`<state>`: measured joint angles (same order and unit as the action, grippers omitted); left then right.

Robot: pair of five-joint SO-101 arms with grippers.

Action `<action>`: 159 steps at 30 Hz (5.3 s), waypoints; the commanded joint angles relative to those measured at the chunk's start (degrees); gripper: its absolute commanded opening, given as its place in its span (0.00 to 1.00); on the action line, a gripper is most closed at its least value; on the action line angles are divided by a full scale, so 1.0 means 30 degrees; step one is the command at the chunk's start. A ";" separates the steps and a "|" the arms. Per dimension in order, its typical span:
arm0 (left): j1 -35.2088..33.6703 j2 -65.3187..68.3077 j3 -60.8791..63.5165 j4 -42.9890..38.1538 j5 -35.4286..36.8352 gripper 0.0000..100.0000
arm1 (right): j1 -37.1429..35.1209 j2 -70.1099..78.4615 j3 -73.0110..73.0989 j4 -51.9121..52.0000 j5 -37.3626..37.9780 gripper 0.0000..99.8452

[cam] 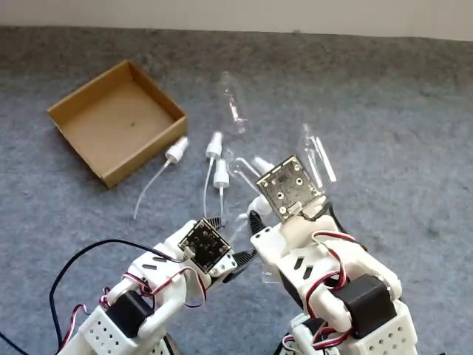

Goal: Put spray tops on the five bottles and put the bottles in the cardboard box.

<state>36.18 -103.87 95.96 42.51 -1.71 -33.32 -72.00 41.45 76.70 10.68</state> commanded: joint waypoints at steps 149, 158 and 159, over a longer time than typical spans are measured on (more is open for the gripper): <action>-0.5641 -0.0103 0.0396 -0.9670 1.3158 0.15 | -0.3238 -1.1150 1.4696 -1.0505 -0.5832 0.04; -0.3707 -0.0073 0.0396 -0.9553 1.3158 0.15 | -0.3267 -1.1150 1.4637 -1.0505 -0.5861 0.04; -0.3590 -0.0044 0.0396 -0.9553 1.3128 0.15 | -0.3414 -1.1150 1.4608 -1.0593 -0.5832 0.04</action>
<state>22.29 -103.87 95.96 13.67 37.32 -42.55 -104.97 89.54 46.81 -7.34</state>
